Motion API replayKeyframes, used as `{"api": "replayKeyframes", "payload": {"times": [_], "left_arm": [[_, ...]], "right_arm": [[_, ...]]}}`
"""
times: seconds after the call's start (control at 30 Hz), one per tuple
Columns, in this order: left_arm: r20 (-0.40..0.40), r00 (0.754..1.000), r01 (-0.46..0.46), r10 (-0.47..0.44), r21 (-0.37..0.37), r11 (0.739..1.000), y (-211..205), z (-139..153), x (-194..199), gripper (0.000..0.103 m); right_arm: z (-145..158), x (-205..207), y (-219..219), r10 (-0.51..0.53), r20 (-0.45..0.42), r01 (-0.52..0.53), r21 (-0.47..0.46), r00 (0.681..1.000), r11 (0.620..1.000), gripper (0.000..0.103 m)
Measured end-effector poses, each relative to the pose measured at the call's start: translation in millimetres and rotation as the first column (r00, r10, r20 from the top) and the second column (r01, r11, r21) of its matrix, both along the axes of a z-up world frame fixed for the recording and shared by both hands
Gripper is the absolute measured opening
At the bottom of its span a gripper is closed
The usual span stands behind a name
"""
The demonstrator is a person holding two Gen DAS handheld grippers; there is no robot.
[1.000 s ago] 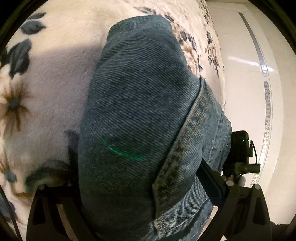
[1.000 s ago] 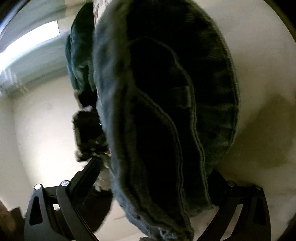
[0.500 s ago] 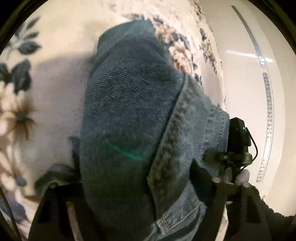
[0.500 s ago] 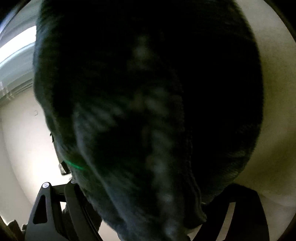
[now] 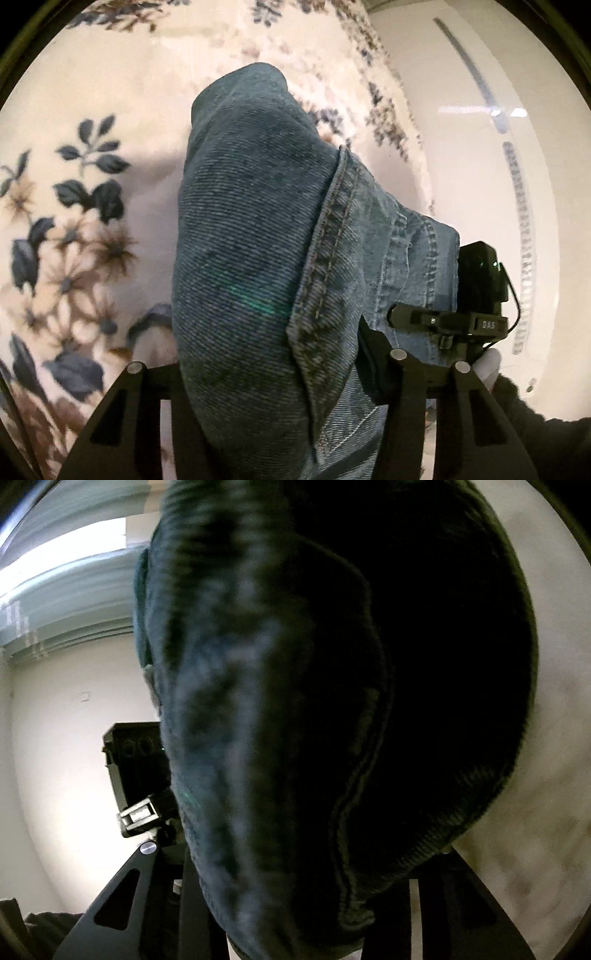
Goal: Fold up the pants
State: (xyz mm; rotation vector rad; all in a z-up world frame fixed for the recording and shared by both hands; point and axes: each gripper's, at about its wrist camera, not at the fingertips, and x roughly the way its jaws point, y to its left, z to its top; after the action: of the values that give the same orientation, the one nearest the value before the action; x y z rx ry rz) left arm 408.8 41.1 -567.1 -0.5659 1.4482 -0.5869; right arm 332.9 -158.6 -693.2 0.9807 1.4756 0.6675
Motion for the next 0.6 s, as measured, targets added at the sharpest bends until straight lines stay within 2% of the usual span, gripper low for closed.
{"api": "replayKeyframes", "payload": {"times": [0.17, 0.3, 0.4, 0.5, 0.6], "left_arm": [[0.027, 0.999, -0.047, 0.047, -0.01, 0.999, 29.8, 35.0, -9.0, 0.049], [0.054, 0.995, -0.089, 0.088, 0.013, 0.996, 71.5, 82.3, -15.8, 0.049], [0.083, 0.989, -0.124, 0.122, 0.022, 0.992, 113.6, 125.4, -17.3, 0.049], [0.113, 0.979, -0.174, 0.169, 0.035, 0.984, 175.5, 168.0, -20.0, 0.049], [0.137, 0.968, -0.218, 0.211, 0.036, 0.975, 239.3, 197.4, -20.6, 0.049]], "right_arm": [[33.9, 1.5, 24.3, 0.019, 0.055, -0.021, 0.035, 0.998, 0.999, 0.038], [67.1, -1.5, 52.5, 0.052, 0.084, -0.057, 0.052, 0.995, 0.997, 0.038], [100.7, 4.7, 90.9, 0.077, 0.1, -0.085, 0.072, 0.992, 0.994, 0.038], [137.3, 19.0, 149.3, 0.11, 0.128, -0.122, 0.09, 0.986, 0.988, 0.038], [171.4, 35.0, 218.9, 0.15, 0.16, -0.166, 0.092, 0.976, 0.982, 0.038]]}}
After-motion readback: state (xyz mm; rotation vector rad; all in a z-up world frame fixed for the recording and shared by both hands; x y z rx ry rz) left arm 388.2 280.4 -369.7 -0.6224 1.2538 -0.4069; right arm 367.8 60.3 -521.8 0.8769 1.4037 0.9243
